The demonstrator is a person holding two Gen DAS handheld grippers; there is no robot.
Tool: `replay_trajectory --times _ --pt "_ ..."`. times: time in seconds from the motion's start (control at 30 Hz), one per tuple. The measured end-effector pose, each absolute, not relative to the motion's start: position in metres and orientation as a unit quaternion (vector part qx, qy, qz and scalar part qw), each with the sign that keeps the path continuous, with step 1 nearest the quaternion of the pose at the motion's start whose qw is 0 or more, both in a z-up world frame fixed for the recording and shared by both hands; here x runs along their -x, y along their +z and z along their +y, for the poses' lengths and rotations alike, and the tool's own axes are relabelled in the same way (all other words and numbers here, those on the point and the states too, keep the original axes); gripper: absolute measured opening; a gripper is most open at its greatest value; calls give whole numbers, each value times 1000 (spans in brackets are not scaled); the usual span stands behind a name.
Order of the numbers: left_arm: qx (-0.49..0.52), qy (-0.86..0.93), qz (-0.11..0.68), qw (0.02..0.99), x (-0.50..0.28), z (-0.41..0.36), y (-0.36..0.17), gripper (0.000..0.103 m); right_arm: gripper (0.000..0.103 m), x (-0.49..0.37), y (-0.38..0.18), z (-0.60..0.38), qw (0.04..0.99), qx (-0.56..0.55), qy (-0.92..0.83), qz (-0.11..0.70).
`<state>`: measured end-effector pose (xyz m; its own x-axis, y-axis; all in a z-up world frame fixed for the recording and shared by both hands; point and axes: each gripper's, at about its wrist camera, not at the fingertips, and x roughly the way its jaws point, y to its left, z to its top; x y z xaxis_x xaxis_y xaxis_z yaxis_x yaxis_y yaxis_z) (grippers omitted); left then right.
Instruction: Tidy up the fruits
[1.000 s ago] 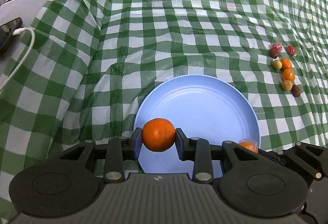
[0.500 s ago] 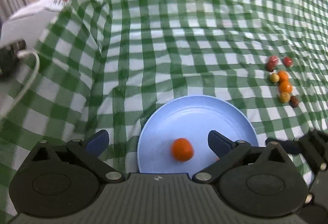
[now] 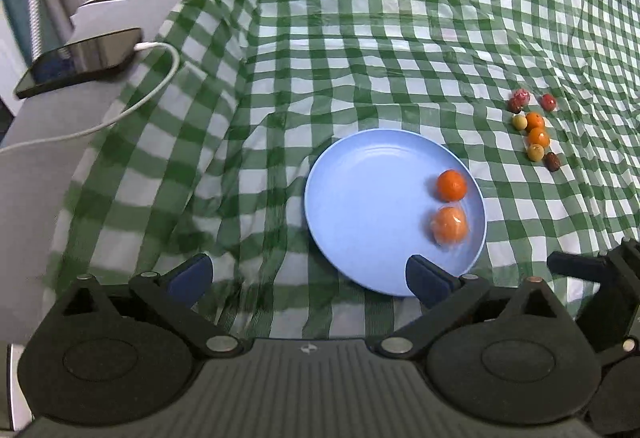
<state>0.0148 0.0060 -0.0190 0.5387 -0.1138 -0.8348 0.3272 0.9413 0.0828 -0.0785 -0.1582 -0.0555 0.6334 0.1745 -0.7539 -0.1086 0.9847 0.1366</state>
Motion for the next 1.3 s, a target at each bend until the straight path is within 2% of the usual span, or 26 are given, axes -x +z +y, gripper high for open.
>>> replay_trajectory --times 0.6,1.3 --pt "-102 -133 404 899 43 9 23 103 101 131 -15 -148 936 -17 70 346" --pt "-103 -134 399 901 46 9 24 103 102 136 -13 -145 937 -18 68 341"
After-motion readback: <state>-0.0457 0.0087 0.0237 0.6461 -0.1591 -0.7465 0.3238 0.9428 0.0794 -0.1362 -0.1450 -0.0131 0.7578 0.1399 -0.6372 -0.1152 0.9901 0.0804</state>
